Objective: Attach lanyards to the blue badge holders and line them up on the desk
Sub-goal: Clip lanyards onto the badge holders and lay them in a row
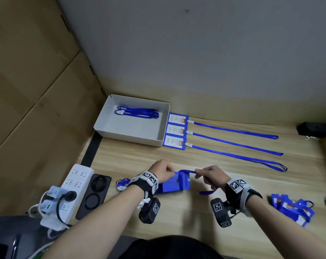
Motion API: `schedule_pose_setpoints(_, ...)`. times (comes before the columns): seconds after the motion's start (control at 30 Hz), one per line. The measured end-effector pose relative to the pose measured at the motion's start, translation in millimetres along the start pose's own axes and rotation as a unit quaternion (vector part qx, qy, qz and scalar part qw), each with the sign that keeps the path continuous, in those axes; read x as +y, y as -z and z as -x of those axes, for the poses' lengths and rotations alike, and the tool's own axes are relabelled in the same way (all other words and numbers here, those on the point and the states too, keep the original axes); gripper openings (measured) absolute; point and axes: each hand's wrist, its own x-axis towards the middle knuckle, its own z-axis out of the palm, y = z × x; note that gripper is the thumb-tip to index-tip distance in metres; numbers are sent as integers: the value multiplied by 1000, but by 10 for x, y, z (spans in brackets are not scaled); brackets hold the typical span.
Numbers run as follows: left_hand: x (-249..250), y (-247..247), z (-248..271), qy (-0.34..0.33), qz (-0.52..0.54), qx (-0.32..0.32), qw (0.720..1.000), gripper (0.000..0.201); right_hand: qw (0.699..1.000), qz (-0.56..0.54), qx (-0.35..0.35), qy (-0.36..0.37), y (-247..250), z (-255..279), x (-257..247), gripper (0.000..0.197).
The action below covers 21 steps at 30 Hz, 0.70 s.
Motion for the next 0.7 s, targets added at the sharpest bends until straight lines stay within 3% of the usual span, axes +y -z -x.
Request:
schedule_pose_setpoints(0.1,-45,-47,34,6,104,-90,990,9,996,57,73,11,192,-60,184,25)
schedule_pose_setpoints(0.2,-33,-104,8,70,161,-58,983,12,990,72,122,-17,331,-90,445,23)
schedule_pose_setpoints(0.27,-28,-128,-37,88,130,-50,986,18,985,56,160,-33,396,-47,595,23)
schedule_pose_setpoints(0.4,61,-107,-21,66,-16,-85,994,9,967,51,245,-48,524,18,873,13)
schedule_pose_setpoints(0.47,110,-117,0,30,-30,-148,988,12,960,94,259,-52,562,71,924,14)
schedule_pose_setpoints(0.53,138,-133,22,16,8,-196,980,14,945,185,267,-49,539,128,931,32)
schedule_pose_setpoints(0.63,166,-160,56,13,65,-192,979,19,941,211,263,19,420,203,808,41)
schedule_pose_setpoints(0.7,166,-160,76,7,83,-170,982,21,963,157,197,98,268,255,676,40)
